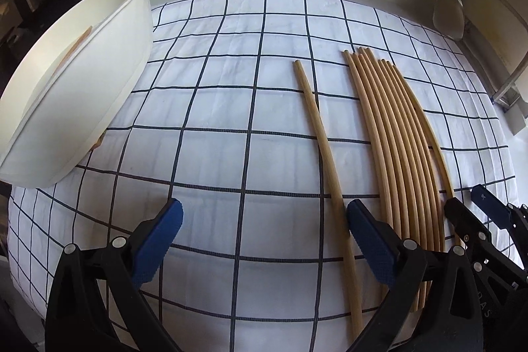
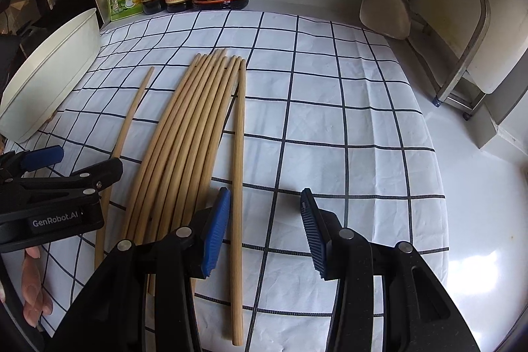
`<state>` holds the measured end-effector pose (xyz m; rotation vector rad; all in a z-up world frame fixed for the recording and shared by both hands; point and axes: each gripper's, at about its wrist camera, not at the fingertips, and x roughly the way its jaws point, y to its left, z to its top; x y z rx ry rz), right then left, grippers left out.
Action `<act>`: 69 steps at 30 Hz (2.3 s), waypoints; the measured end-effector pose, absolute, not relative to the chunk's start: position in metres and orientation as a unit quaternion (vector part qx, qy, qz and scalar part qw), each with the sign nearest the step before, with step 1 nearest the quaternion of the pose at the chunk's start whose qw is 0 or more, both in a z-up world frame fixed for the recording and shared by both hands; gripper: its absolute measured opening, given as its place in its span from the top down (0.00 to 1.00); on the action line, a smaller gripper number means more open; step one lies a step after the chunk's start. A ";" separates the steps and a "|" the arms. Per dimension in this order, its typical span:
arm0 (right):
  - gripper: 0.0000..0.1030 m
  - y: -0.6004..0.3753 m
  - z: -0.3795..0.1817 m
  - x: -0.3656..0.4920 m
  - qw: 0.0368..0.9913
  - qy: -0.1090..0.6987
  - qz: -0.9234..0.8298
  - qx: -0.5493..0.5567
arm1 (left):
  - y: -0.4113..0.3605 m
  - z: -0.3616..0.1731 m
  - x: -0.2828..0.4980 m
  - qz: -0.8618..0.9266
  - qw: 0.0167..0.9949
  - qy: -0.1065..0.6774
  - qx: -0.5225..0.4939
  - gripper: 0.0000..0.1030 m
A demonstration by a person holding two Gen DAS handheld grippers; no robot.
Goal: Organize utensils
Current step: 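Close the left tool on a single chopstick while the right tool grasps another, then lift both held chopsticks and carry them over the white basin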
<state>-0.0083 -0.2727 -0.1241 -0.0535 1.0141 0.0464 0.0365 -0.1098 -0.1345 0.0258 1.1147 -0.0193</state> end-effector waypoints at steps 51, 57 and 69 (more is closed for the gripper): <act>0.94 -0.181 -0.013 -0.003 0.898 0.431 0.073 0.047 | -0.024 0.014 0.039 -0.138 0.889 0.436 0.006 0.93; 0.94 -0.120 -0.001 0.023 0.901 0.417 0.117 0.032 | 0.038 0.036 0.053 -0.110 0.902 0.419 -0.006 0.93; 0.94 -0.031 -0.005 0.063 0.887 0.429 0.172 0.017 | 0.138 0.022 0.091 -0.036 0.903 0.428 -0.023 0.93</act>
